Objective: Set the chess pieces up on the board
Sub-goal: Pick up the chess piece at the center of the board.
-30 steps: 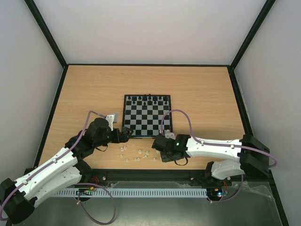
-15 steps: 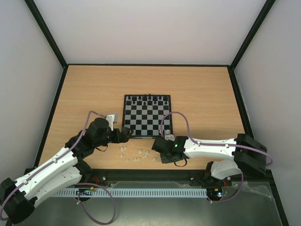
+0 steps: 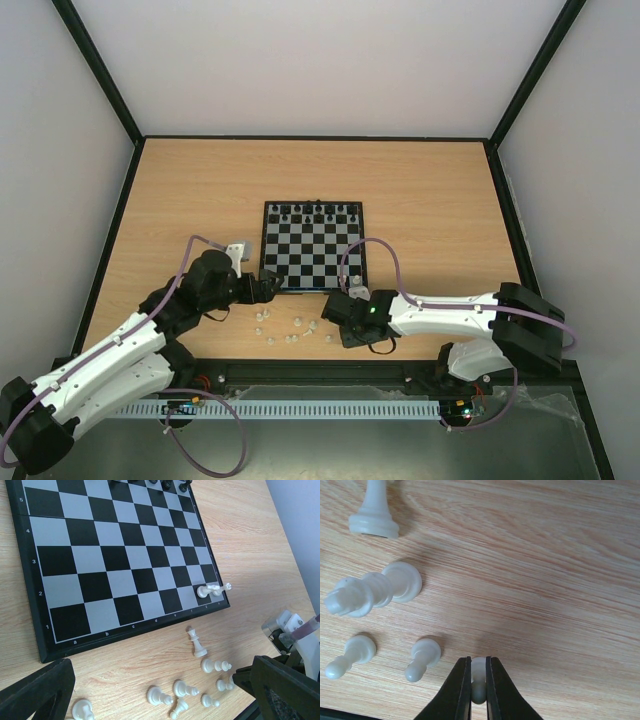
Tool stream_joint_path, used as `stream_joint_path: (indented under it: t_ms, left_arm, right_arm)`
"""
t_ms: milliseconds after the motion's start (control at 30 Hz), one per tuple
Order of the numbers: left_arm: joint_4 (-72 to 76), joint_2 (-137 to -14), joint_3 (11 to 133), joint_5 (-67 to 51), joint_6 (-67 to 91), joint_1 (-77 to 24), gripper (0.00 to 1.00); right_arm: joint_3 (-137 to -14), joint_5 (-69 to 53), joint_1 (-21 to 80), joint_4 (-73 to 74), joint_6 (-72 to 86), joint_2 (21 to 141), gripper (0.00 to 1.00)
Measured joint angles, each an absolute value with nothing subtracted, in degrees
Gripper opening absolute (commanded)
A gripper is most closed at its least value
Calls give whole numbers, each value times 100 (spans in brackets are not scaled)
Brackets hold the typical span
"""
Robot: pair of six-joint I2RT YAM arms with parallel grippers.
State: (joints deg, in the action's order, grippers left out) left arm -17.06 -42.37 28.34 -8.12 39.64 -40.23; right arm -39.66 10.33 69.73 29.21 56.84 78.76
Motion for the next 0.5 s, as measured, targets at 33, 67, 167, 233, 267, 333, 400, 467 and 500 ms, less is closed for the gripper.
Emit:
stream_joint_path:
  t_ms: [33,67,167,233,267,333,400,467,500]
  left_arm:
    - [-1706,-4237,2834,-814,3964,-4023,99]
    - [-1704,-4237,2834,-814,3964,-4023,99]
    - [-1704,-4244,2834,-814,3964,-4023,99]
    - [-1704,-4248,2834,-816,3964,-4023,99]
    - [-1704,-4252,2834,-816,3964,-4023,99]
    - [-1704,-4268,2834,-816,3964,-4023,99]
    - [-1704,-4287,2834,-816,3962,-4023,99]
    - [-1704,-4305,2834,-819,3962,-4023,99]
    - [-1702,-4318,2834,-819,3959,-4023,99]
  right_arm:
    - [-3966,1035,6973,2919,5682,7876,3]
    - [-3966,1035,6973,2921,5688,7874,2]
    - [-3966,1055,6973,2939,5682,7846,2]
    - [-3970,1096,6973,3013,5684,7758,2]
    - [-3988,1120,6973,3085,5682,7679,2]
    - [-4119,1208,6899,3326,5658,7485,2]
    - [-4316,1258,6737,3509,5559,7271,2]
    - [-4558,1334,6453,3671,5419,7059,2]
    - [-4735,1378,6259,3774,5319,6976,2]
